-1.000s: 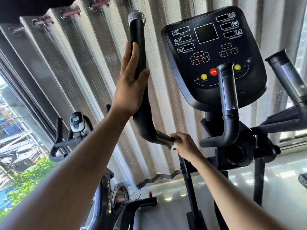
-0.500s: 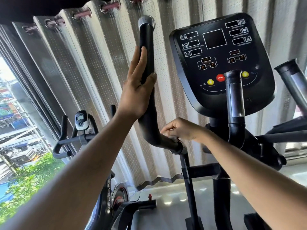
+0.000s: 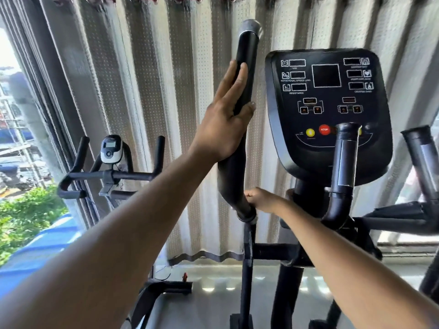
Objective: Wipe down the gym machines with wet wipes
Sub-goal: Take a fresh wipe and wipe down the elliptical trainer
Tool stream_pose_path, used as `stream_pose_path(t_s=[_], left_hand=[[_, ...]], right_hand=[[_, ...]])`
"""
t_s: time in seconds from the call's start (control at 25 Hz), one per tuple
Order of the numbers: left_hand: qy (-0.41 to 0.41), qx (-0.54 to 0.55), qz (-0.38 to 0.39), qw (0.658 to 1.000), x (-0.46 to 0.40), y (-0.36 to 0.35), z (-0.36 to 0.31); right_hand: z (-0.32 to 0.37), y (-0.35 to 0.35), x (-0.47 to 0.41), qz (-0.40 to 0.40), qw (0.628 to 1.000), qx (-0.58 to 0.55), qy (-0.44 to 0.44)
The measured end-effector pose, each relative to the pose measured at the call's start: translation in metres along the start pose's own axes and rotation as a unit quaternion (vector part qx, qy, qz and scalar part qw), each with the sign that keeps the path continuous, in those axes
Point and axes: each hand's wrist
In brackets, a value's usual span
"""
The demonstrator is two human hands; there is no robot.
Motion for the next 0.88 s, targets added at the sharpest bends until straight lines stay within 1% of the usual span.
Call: stream_pose_path(t_s=[0.04, 0.08, 0.2, 0.28, 0.36, 0.44, 0.48, 0.52, 0.56, 0.6, 0.64, 0.68, 0.72, 0.8, 0.88], left_hand=[[0.001, -0.001, -0.001, 1.000, -0.001, 0.001, 0.001], [0.004, -0.004, 0.000, 1.000, -0.001, 0.002, 0.001], [0.005, 0.007, -0.003, 1.000, -0.001, -0.001, 0.004], [0.001, 0.026, -0.004, 1.000, -0.003, -0.004, 0.006], [-0.010, 0.036, -0.004, 0.999, -0.006, -0.003, 0.013], [-0.010, 0.048, 0.009, 0.999, -0.006, -0.004, 0.015], [-0.002, 0.062, 0.018, 0.998, -0.006, -0.005, 0.011], [0.012, 0.087, 0.029, 0.996, -0.005, -0.004, 0.006], [0.029, 0.122, 0.039, 0.991, -0.005, 0.001, 0.003], [0.048, 0.168, 0.045, 0.984, -0.003, 0.010, 0.004], [0.066, 0.209, 0.046, 0.975, 0.004, 0.020, 0.012], [0.083, 0.233, 0.045, 0.968, 0.015, 0.030, 0.025], [0.100, 0.236, 0.048, 0.965, 0.034, 0.039, 0.044], [0.139, 0.223, 0.070, 0.962, 0.083, 0.048, 0.093], [0.192, 0.213, 0.103, 0.952, 0.141, 0.047, 0.140]], right_hand=[[-0.012, -0.007, -0.001, -0.019, 0.999, -0.033, -0.010], [-0.008, -0.013, 0.009, -0.049, 0.996, -0.077, -0.019], [0.049, -0.023, 0.055, -0.106, 0.971, -0.212, -0.013], [0.088, -0.022, 0.084, -0.143, 0.950, -0.276, 0.002], [0.129, -0.019, 0.106, -0.190, 0.923, -0.335, 0.022], [0.160, -0.016, 0.123, -0.242, 0.895, -0.370, 0.060], [0.169, -0.015, 0.129, -0.276, 0.878, -0.385, 0.069], [0.171, -0.015, 0.134, -0.305, 0.852, -0.419, 0.071], [0.166, -0.016, 0.138, -0.338, 0.824, -0.449, 0.071], [0.157, -0.020, 0.141, -0.375, 0.806, -0.454, 0.066], [0.145, -0.028, 0.147, -0.423, 0.803, -0.417, 0.039], [0.131, -0.040, 0.155, -0.466, 0.816, -0.343, 0.005], [0.116, -0.057, 0.163, -0.489, 0.833, -0.259, -0.033], [0.100, -0.096, 0.178, -0.489, 0.856, -0.151, -0.068], [0.094, -0.129, 0.187, -0.474, 0.868, -0.120, -0.083]])
Point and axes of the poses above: each hand's wrist, its own x-axis away from the middle knuckle, its own y-axis out of the back of the hand, z = x × y, and after that the axes turned 10 degrees about -z, right-handed
